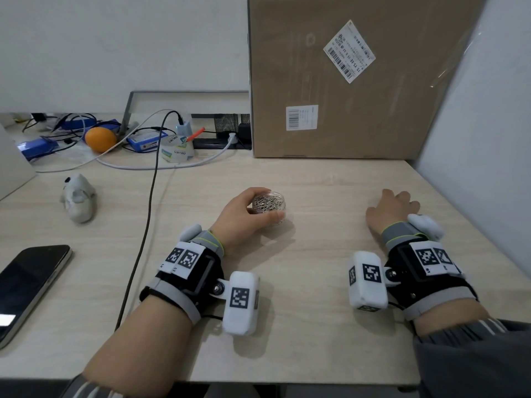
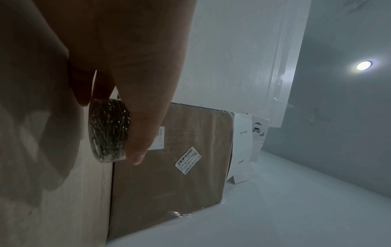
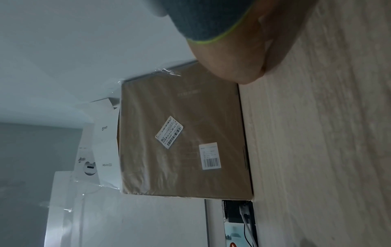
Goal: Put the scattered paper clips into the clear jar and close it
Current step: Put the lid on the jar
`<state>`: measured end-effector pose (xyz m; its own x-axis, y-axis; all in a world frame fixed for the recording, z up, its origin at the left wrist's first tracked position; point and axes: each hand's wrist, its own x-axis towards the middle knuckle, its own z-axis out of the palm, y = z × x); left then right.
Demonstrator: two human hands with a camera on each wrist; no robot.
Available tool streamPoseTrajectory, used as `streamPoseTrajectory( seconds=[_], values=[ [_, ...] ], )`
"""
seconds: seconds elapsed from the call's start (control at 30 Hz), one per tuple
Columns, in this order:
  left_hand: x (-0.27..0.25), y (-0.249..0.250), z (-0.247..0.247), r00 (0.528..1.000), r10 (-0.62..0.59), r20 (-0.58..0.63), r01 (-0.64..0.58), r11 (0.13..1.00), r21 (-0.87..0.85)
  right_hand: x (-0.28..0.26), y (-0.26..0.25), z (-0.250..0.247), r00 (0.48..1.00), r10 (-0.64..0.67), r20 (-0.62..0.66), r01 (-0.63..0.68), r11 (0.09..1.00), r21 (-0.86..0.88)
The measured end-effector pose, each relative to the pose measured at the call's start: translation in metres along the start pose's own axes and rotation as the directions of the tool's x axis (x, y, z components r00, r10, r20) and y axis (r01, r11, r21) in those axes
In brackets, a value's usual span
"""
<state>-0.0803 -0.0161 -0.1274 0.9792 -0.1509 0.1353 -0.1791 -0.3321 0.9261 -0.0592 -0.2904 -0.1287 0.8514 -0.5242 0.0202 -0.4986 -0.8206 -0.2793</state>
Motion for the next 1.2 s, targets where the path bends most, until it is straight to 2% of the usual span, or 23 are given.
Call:
streamPoseTrajectory(
  seconds=[0.23,0.3,0.37,0.43,0.5,0.57,0.63,0.7,0.8,0.87,1.03,1.2],
  values=[
    [0.001,-0.003,-0.002,1.000,0.006,-0.009,-0.006,1.000,0.018,-0.008,-0.007,-0.006,0.999,-0.030,0.042,0.030,0.999,0.021],
    [0.001,-0.003,-0.002,1.000,0.004,-0.004,-0.004,1.000,0.020,-0.010,-0.009,-0.007,0.999,-0.044,0.019,0.042,0.993,0.106],
    [0.002,-0.003,-0.001,1.000,0.003,-0.002,-0.003,1.000,0.008,-0.013,-0.012,-0.009,0.993,-0.098,-0.058,0.110,0.956,0.273],
    [0.002,-0.002,0.001,1.000,0.003,0.006,-0.003,1.000,-0.006,-0.021,-0.020,-0.011,0.967,-0.187,-0.171,0.247,0.844,0.476],
    [0.002,-0.002,0.003,1.000,0.000,0.018,0.001,1.000,-0.026,-0.033,-0.032,-0.012,0.939,-0.259,-0.227,0.344,0.679,0.648],
    [0.002,-0.002,0.006,1.000,-0.004,0.026,0.006,0.999,-0.047,-0.047,-0.044,-0.013,0.916,-0.353,-0.192,0.352,0.477,0.805],
    [0.001,-0.002,0.008,0.999,0.002,0.039,0.001,0.998,-0.061,-0.059,-0.053,-0.011,0.861,-0.490,-0.140,0.309,0.284,0.908],
    [0.000,0.000,0.011,0.998,0.015,0.064,-0.011,0.998,-0.067,-0.069,-0.059,-0.008,0.795,-0.596,-0.114,0.279,0.192,0.941],
    [-0.003,0.004,0.016,0.991,0.051,0.126,-0.035,0.992,-0.120,-0.080,-0.065,-0.002,0.731,-0.676,-0.093,0.217,0.102,0.971],
    [-0.005,0.006,0.018,0.988,0.071,0.139,-0.051,0.989,-0.140,-0.083,-0.066,0.002,0.715,-0.696,-0.063,0.188,0.105,0.976],
    [-0.006,0.008,0.017,0.992,0.087,0.094,-0.068,0.980,-0.187,-0.078,-0.062,0.004,0.728,-0.683,-0.059,0.318,0.260,0.912],
    [-0.007,0.009,0.016,0.996,0.065,0.068,-0.050,0.977,-0.208,-0.071,-0.058,0.001,0.705,-0.709,-0.014,0.339,0.320,0.885]
  ],
)
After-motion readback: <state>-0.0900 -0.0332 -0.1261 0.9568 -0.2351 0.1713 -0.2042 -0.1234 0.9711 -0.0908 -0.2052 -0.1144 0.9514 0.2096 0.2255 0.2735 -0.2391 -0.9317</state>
